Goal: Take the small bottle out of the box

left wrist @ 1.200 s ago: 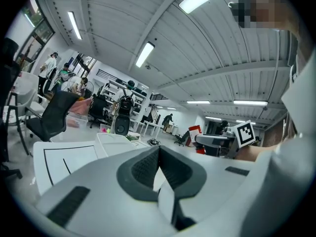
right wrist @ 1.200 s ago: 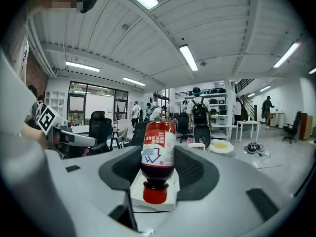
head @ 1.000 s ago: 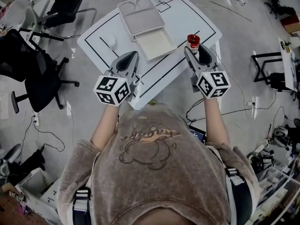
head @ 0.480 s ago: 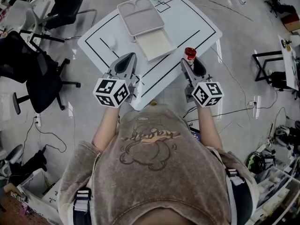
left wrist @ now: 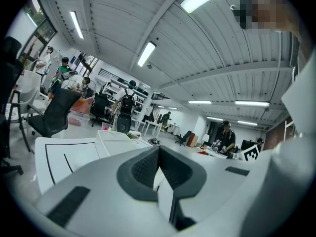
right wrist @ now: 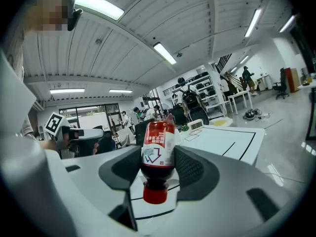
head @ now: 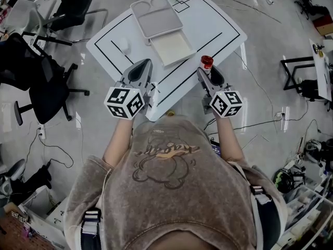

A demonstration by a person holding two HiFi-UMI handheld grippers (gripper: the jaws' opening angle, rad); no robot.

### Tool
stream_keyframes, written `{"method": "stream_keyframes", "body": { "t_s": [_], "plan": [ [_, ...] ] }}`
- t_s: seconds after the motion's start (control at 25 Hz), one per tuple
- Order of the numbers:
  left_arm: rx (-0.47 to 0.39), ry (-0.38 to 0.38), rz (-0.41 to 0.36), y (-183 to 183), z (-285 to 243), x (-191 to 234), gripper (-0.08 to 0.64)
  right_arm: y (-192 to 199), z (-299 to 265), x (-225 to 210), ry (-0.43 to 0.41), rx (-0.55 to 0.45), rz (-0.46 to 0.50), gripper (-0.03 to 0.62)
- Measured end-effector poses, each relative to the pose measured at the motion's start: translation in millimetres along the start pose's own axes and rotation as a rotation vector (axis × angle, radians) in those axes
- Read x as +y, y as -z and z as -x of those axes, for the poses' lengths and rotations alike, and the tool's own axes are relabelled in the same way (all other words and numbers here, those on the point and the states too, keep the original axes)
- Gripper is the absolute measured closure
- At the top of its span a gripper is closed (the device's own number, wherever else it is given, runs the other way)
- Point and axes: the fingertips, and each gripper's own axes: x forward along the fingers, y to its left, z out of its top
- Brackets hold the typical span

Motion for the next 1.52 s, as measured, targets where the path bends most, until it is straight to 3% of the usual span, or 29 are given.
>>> {"method": "stream_keyframes", "body": {
  "t_s": [0.8, 1.52],
  "plan": [
    [0.010, -0.018, 0.005, 2.2, 2.9, 8.9, 0.552, 6.8, -16.2, 13.9, -0.063, 0.031, -0.004, 0.377],
    [0.003, -0.017, 0.010, 1.2, 0.0, 9.5, 0.552, 8.5, -22.4, 10.8, -0.053, 0.045, -0.010, 0.379]
  ]
}}
